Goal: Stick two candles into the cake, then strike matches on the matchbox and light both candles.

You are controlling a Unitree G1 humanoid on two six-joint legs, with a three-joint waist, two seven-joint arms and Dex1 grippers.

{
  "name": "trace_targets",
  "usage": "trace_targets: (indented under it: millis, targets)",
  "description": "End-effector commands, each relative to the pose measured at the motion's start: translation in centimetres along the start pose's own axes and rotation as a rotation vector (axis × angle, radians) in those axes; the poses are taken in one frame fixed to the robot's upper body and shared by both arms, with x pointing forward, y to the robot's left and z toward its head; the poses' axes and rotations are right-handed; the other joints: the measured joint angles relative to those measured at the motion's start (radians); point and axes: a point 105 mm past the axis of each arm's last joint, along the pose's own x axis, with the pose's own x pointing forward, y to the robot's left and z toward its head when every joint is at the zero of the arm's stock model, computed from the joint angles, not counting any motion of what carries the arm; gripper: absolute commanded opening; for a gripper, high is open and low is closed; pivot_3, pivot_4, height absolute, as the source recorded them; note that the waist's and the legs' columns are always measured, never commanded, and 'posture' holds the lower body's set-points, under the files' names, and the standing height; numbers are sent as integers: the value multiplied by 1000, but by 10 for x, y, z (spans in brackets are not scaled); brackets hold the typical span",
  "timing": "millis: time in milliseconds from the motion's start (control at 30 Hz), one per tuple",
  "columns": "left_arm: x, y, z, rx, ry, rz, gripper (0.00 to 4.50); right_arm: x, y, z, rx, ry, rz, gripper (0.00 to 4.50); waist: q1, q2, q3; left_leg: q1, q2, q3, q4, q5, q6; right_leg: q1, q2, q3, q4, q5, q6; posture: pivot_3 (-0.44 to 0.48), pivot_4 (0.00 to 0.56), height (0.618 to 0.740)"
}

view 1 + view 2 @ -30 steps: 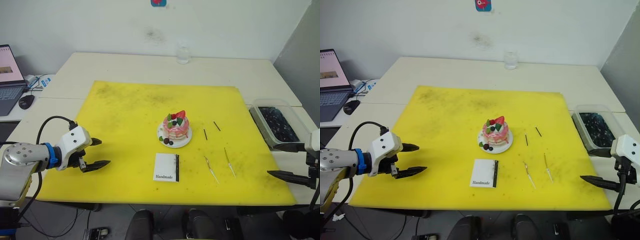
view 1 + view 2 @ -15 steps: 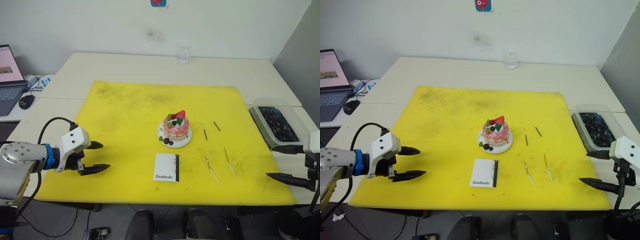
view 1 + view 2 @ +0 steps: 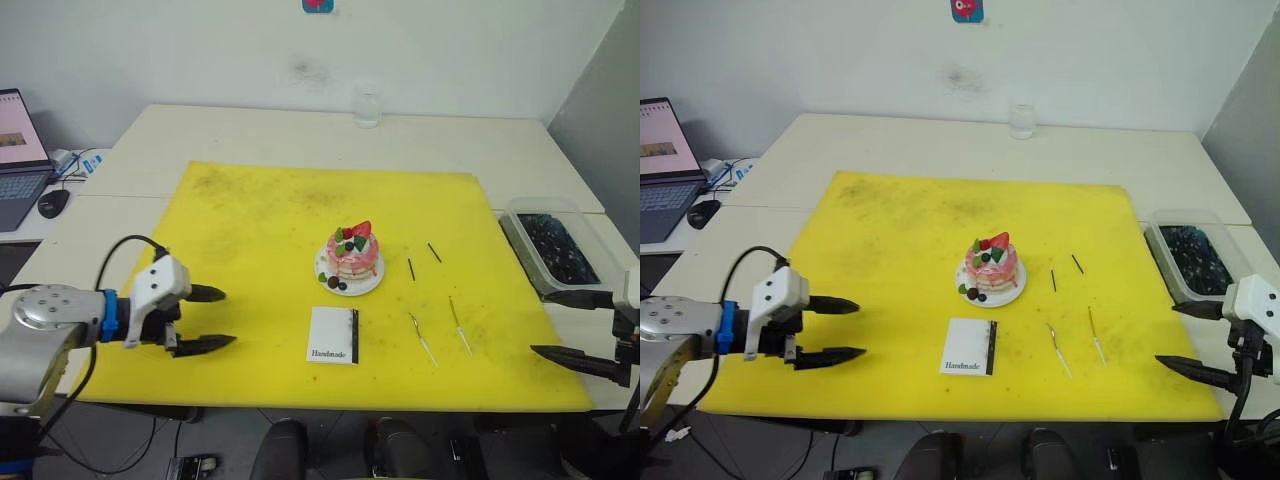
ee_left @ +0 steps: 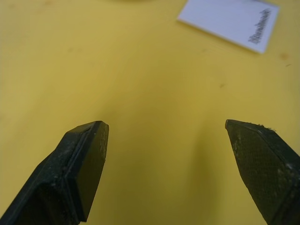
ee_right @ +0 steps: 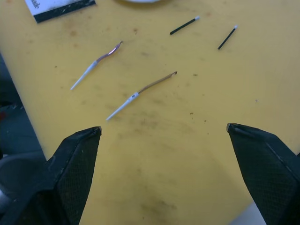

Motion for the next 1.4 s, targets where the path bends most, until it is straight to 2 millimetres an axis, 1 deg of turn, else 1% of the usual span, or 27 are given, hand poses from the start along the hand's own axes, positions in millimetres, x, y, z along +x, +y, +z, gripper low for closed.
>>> trace_targets:
  millis: [33, 167, 233, 333, 567, 667, 900, 1133, 1267, 1367, 1400]
  targets:
    - [16, -20, 19, 46, -68, -96, 4437, 2, 12, 16, -10, -63, -54, 4500, 0, 0, 0, 0, 0, 0, 0, 0, 0, 0, 0, 0, 0, 0, 0, 0, 150, 740]
    - [37, -39, 45, 73, -177, -192, 4437, 19, 29, 13, 31, -75, -131, 4500, 0, 0, 0, 0, 0, -1, 1, 0, 0, 1, 1, -1, 0, 0, 0, 0, 150, 740]
    - [46, -48, 58, 87, -224, -234, 4437, 29, 36, 5, 68, -56, -182, 4500, 0, 0, -1, 0, 0, -1, 1, 0, 0, 1, 1, 0, 0, 0, 1, 0, 150, 740]
    - [53, -54, 67, 104, -252, -265, 4437, 40, 41, -5, 102, -17, -248, 4500, -3, 0, -1, 0, 0, 0, 2, 0, 0, 1, 1, 1, 0, 0, 1, 0, 150, 740]
    - [58, -63, 73, 94, -275, -291, 4437, 53, 42, -22, 163, 24, -331, 4500, -3, 0, -1, 0, -1, -1, 2, 0, 0, 1, 1, 1, 0, -1, -1, 0, 150, 740]
    - [60, -64, 74, 90, -281, -287, 4437, 57, 40, -31, 178, 37, -362, 4500, -3, 0, -1, 0, -1, -1, 2, 0, 0, 1, 2, 1, 0, 0, -1, 0, 150, 740]
    - [62, -65, 76, 74, -294, -279, 4437, 68, 42, -44, 218, 35, -397, 4500, -3, 0, -1, 0, -1, -1, 2, 0, 0, 1, 2, 1, 0, -2, -3, 0, 150, 740]
    - [64, -65, 74, 65, -298, -273, 4437, 76, 49, -50, 235, 47, -412, 4500, -3, 0, -1, 0, -1, -1, 2, 0, 0, 1, 2, 1, 0, -2, -3, 0, 150, 740]
    - [65, -67, 73, 61, -298, -274, 4437, 80, 55, -50, 250, 56, -406, 4500, -3, 0, -2, 1, 0, -1, 1, 0, 0, 1, 2, 1, 0, -2, -4, 0, 150, 740]
    - [65, -68, 74, 50, -304, -277, 4500, 84, 60, -48, 272, 58, -396, 3919, -4, 0, -2, 1, 0, -1, 1, 0, 0, 1, 2, 1, 0, -2, -4, 0, 150, 740]
    - [66, -69, 73, 49, -304, -278, 4500, 85, 61, -48, 284, 60, -393, 3561, -4, 0, -2, 1, 0, -1, 1, 0, 0, 1, 2, 1, 0, -2, -4, 0, 150, 740]
